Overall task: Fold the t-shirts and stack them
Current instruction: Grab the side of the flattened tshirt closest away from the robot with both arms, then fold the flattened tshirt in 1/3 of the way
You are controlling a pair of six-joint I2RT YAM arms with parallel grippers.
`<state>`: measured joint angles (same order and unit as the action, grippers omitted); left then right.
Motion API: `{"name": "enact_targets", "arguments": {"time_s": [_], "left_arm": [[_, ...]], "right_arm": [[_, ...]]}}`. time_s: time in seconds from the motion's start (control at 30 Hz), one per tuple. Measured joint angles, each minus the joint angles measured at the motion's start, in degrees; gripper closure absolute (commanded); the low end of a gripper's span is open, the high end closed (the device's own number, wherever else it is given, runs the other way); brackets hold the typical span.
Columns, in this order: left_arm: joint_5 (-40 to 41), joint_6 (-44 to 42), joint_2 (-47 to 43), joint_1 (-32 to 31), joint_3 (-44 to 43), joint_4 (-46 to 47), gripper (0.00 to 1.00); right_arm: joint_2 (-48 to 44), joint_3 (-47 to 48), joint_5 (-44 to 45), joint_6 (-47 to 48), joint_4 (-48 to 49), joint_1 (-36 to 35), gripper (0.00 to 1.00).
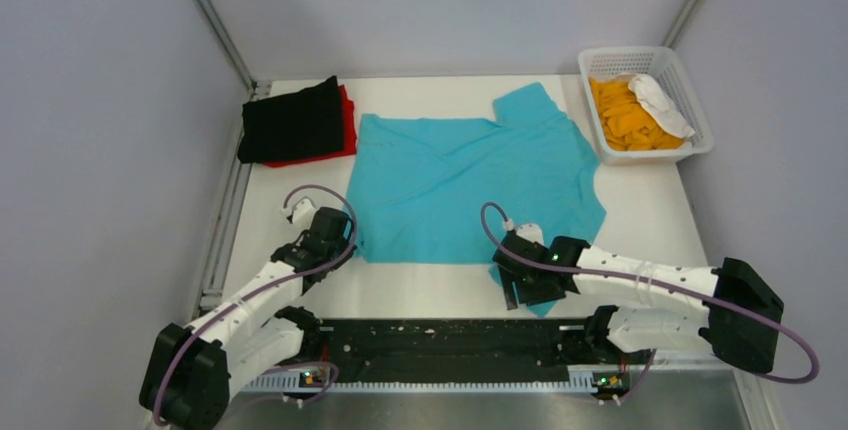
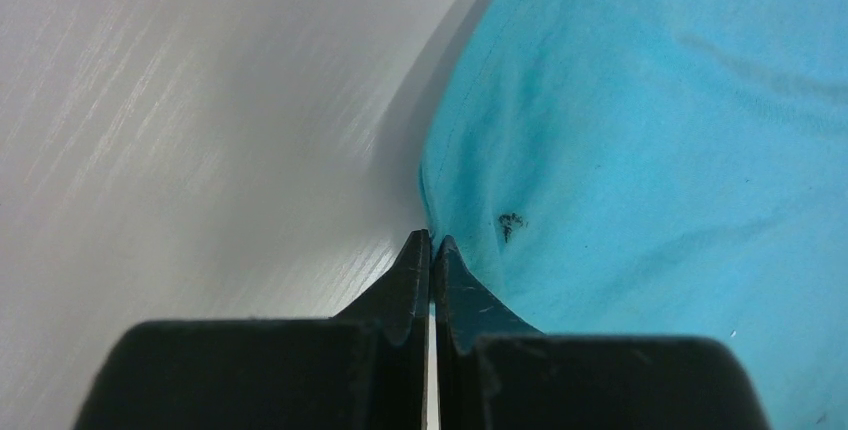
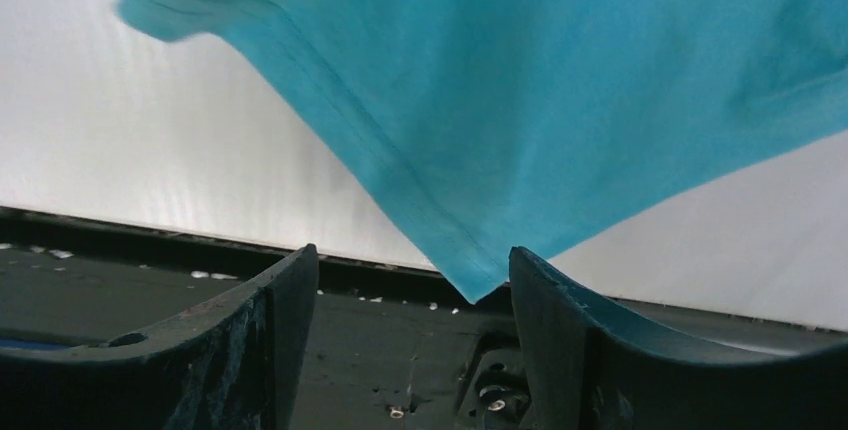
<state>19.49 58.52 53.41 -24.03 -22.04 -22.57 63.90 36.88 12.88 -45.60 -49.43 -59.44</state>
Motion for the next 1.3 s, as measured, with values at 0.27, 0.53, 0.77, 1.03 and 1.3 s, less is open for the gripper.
{"name": "enact_targets", "arguments": {"time_s": [0.27, 0.53, 0.77, 1.03, 1.3], "left_arm": [[-0.4, 0.0, 0.0, 0.0, 0.0, -0.1, 1.0], [-0.5, 0.1, 0.0, 0.0, 0.0, -0.2, 1.0], [-0.5, 1.3, -1.7, 0.0, 0.0, -3.3, 1.0], [-0.5, 3.6, -8.2, 0.0, 0.1, -9.9, 1.0], [-0.5, 6.1, -16.2, 0.0, 0.4, -18.7, 1.0]], "right_arm": [[0.9, -5.6, -0.3, -6.0, -1.0, -0.4, 0.38], [-0.1, -7.0, -1.3, -6.8, 1.6, 3.8, 0.88], [-3.7, -7.1, -1.8, -8.2, -1.6, 5.4, 1.0], [-10.2, 2.7, -3.1, -10.0, -16.3, 4.9, 1.0], [-12.6, 3.8, -7.2, -10.5, -23.1, 2.6, 1.0]]}}
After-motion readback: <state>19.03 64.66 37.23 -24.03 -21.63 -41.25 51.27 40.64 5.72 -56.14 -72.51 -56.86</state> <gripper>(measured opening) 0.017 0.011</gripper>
